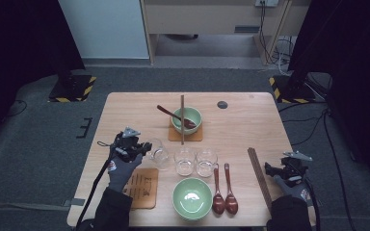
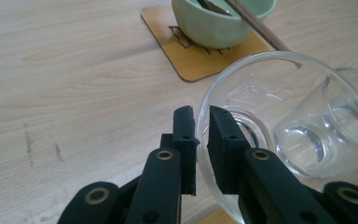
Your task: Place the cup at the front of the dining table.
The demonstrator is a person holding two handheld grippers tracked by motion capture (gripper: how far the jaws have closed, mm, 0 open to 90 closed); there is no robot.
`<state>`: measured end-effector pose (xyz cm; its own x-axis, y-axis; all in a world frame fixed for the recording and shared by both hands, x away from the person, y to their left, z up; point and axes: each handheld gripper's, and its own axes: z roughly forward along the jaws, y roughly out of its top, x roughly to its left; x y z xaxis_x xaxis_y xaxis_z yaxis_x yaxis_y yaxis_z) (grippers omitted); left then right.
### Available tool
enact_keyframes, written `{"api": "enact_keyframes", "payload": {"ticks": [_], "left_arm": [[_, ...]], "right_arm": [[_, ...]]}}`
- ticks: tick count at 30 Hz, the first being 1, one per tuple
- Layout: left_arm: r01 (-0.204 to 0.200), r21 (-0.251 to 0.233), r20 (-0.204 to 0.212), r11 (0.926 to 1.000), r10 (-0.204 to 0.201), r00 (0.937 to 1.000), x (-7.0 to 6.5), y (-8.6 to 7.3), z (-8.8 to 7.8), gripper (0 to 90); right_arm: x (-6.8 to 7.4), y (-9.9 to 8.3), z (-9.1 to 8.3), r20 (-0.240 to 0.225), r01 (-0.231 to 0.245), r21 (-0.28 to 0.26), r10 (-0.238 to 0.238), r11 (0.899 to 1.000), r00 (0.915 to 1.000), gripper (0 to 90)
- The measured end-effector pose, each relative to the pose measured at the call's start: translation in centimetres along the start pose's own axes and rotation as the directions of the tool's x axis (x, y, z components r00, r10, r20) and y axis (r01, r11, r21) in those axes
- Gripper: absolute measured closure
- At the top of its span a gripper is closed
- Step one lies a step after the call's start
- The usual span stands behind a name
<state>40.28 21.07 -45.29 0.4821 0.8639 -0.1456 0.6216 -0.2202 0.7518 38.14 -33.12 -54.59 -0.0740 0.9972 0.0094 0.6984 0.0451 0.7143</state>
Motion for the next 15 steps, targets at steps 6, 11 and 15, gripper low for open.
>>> {"api": "enact_keyframes", "payload": {"ticks": [6, 11, 15], "left_arm": [[0.009, -0.034, -0.014, 0.9994, -0.009, 0.9999, 0.40, 0.34, -0.73, 80.9], [0.020, -0.050, -0.016, 0.9986, -0.020, 0.9997, 0.56, 0.50, -0.78, 81.0], [0.021, -0.053, -0.021, 0.9984, -0.022, 0.9995, 0.71, 0.78, -0.65, 81.0]], "right_arm": [[0.00, 0.00, 0.00, 0.000, 0.000, 0.000, 0.000, 1.000, 1.0000, 0.6], [0.00, 0.00, 0.00, 0.000, 0.000, 0.000, 0.000, 1.000, 1.0000, 0.6], [0.00, 0.00, 0.00, 0.000, 0.000, 0.000, 0.000, 1.000, 1.0000, 0.6]]}}
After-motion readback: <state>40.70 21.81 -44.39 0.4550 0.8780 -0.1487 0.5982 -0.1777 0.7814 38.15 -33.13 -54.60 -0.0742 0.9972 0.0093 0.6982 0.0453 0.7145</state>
